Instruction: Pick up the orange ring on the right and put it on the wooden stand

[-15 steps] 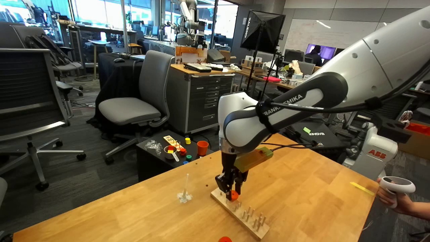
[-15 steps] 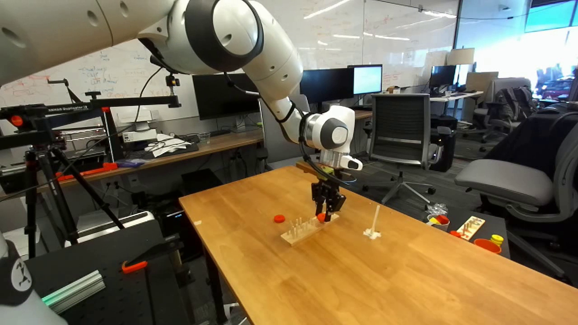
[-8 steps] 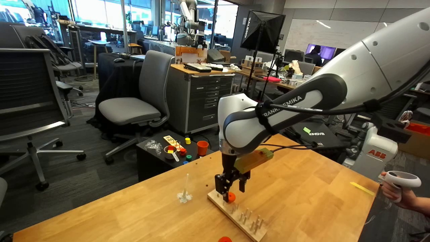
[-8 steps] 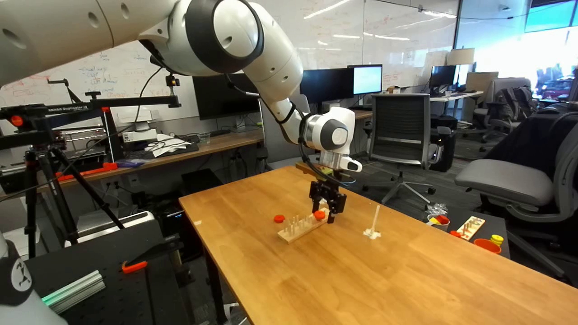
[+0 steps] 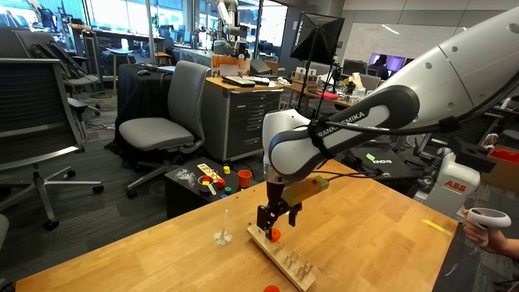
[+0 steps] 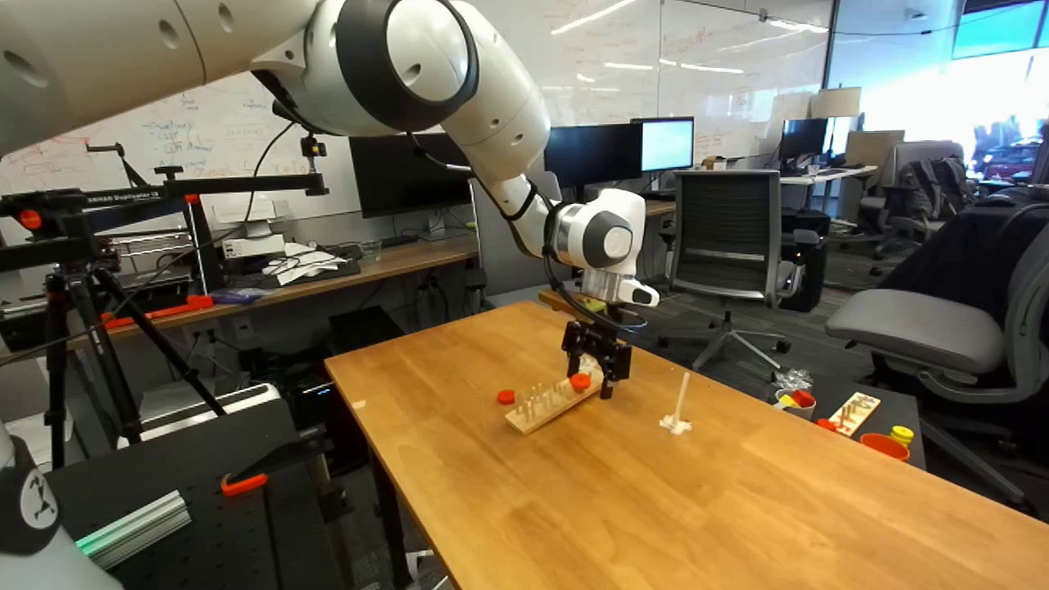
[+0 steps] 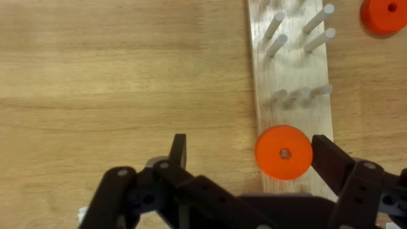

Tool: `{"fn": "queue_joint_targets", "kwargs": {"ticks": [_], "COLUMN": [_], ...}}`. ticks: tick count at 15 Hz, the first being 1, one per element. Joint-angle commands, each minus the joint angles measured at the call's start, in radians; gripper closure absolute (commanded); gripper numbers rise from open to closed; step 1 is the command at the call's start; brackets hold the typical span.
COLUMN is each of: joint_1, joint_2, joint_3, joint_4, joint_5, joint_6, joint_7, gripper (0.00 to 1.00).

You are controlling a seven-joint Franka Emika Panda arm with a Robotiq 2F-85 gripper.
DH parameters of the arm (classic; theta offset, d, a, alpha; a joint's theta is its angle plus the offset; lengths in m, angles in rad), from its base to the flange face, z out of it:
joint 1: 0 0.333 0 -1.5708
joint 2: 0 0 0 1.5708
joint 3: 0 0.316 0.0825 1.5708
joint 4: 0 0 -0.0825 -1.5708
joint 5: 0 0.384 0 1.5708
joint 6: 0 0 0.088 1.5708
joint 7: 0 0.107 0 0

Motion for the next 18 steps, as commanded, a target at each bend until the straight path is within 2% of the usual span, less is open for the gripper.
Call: {"fn": "queue_joint_targets", "kwargs": {"ticks": [1, 6, 7, 10, 11, 12, 14, 16, 17, 18], "joint_1": [-0.004, -0.015, -0.017, -0.022, -0.022, -0.023, -0.025, -0.029, -0.03, -0.031], "joint_2": [0.002, 0.026, 0.032, 0.04, 0.039, 0.038, 0.035, 0.034, 0.035, 0.035], "joint_3": [0.006, 0.002, 0.002, 0.004, 0.004, 0.005, 0.005, 0.005, 0.004, 0.004], "joint_4": [0.022, 0.018, 0.019, 0.023, 0.024, 0.025, 0.023, 0.021, 0.02, 0.019], "joint_5": [0.0, -0.001, 0.0, 0.001, 0.002, 0.003, 0.005, 0.003, 0.002, 0.001], "joint_6": [-0.048, -0.083, -0.085, -0.098, -0.102, -0.106, -0.106, -0.107, -0.106, -0.107], "joint_7": [-0.002, -0.012, -0.01, -0.011, -0.01, -0.01, -0.009, -0.012, -0.013, -0.015], "gripper": [0.0, 0.0, 0.23, 0.41, 0.41, 0.15, 0.12, 0.01, 0.2, 0.34]}}
